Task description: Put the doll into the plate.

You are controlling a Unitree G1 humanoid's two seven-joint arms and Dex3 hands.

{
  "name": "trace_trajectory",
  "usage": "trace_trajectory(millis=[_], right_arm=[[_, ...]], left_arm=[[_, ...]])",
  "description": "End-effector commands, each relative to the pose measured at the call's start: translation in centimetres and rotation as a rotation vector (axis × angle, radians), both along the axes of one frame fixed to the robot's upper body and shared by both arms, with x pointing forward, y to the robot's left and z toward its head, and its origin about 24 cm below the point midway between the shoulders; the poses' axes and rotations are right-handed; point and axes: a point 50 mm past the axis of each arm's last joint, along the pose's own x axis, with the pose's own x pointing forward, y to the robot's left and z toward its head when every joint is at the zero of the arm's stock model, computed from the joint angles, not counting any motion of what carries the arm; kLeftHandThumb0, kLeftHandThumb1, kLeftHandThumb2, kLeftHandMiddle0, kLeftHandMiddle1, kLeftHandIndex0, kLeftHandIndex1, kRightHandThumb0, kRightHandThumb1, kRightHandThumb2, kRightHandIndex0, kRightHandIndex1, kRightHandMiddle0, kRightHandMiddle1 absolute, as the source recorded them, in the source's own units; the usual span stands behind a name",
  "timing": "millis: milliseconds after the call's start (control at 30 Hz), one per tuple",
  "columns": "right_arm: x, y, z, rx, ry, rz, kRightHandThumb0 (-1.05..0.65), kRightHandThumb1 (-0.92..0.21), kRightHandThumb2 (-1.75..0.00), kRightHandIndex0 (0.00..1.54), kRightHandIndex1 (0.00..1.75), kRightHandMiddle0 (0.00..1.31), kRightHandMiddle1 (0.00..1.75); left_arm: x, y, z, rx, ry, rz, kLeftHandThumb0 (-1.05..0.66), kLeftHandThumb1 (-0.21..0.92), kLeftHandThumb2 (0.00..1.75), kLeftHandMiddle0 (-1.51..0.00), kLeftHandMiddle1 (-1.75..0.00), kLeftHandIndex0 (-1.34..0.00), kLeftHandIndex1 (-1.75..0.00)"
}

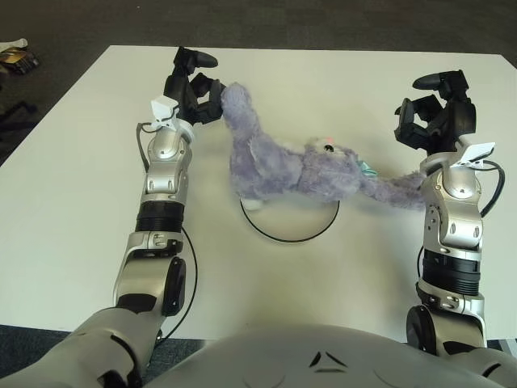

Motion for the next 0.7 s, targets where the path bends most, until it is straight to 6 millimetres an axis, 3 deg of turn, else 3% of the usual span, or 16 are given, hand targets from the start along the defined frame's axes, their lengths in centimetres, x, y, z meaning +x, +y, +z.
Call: trace_trajectory(millis=[0,267,667], right_arm=[[0.5,-0.5,-0.4,0.038,0.052,-0.01,0.0,-0.48,-1.11,0.55,1.66,0.25,1.75],[0.7,-0.9,-1.1,0.06,0.092,-0.019,0.0,-0.48,-1.1,0.56,1.62,0.27,1.75],[0.9,-1.0,-2.0,0.016,0.115,-0.076,-0.01,-0.42,-1.2,0.47,1.74,0.36,1.74]], left_arm=[[0.4,0.1,0.6,0.006,-0.017,0.012,-0.01,0.39,1.23,-0.49,-1.72,-0.41,-1.75],[0.5,0.2,-0.1,0.006,0.015,0.007,-0.01,0.35,1.28,-0.48,-1.74,-0.46,-1.75],[1.1,0.6,-1.4,-0.023,0.074,-0.006,-0.01,0.35,1.29,-0.48,-1.75,-0.46,-1.75]])
